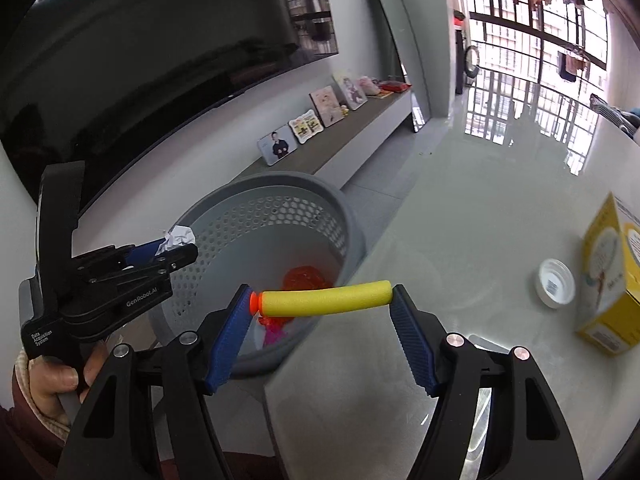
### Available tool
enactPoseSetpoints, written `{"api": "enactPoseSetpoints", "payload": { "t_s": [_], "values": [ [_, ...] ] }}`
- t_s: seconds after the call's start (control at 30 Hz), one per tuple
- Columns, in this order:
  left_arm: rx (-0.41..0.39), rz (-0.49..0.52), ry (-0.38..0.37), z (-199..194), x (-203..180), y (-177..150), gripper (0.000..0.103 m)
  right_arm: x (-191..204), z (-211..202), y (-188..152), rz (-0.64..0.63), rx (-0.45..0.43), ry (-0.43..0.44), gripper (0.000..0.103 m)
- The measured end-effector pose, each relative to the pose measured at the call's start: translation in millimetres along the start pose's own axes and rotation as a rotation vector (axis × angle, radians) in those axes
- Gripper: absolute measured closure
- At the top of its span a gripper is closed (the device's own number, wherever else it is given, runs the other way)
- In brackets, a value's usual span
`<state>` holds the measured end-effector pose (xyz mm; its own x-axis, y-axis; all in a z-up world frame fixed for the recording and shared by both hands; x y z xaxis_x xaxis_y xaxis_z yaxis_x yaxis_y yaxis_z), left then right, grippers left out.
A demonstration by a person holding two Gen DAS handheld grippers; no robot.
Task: Collect trash
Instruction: 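Carry the paper and dart in both grippers over the gray basket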
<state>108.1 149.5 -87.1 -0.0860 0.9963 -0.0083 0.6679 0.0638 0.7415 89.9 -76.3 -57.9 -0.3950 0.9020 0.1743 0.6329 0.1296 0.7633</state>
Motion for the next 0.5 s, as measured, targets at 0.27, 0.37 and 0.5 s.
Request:
{"api": "enactPoseSetpoints", "payload": {
  "t_s": [0.27, 0.37, 0.5],
  "values": [
    [0.023, -0.017, 0.036, 9, 19, -3, 0.067, 29, 41, 16, -0.071, 0.038, 0.071, 0.036],
    [0.028, -0.025, 0.041, 11, 24, -5, 0.066, 32, 47, 14, -0.086, 0.052, 0.072, 0.036],
    [0.035, -0.034, 0.046, 13, 27, -7, 0.066, 34, 52, 11, -0.095, 0.057, 0.070, 0.036]
  ]
}}
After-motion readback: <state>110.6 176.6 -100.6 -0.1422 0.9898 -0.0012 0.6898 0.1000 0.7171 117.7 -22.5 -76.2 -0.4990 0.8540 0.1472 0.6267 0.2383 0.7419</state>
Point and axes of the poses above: each gripper's, at about its wrist camera, not at the fingertips, and z roughly the way its jaws point, x to its left, y to its top, the point moved 6 cm from there along z, roughly the way its jaws point, and after that the axes turned 9 degrees about -x, right-handed, at the moved point
